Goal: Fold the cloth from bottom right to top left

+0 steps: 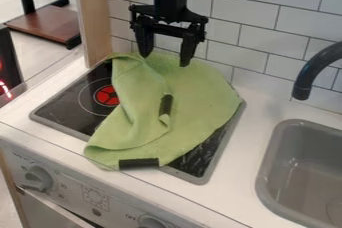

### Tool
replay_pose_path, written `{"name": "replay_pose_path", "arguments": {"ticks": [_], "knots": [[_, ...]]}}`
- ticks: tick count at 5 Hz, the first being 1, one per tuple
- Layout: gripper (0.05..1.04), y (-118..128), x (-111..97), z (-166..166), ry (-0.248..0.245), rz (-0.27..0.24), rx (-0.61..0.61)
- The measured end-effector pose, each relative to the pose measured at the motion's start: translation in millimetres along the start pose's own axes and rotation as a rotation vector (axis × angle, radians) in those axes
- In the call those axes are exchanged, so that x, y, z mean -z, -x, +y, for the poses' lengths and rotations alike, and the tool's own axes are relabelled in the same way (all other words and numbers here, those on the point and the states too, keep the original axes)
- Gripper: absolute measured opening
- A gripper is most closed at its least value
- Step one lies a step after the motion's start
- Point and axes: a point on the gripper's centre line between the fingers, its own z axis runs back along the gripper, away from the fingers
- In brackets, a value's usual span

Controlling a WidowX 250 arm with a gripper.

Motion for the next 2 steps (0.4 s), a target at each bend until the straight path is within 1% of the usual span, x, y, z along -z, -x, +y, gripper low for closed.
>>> {"name": "replay_pose_path", "arguments": {"ticks": [1, 2], "knots": [[0.999, 5.4, 9.6, -2.0, 0.004, 0.032, 0.004], [0.999, 24.1, 13.9, -9.4, 0.033, 0.044, 0.072]]}}
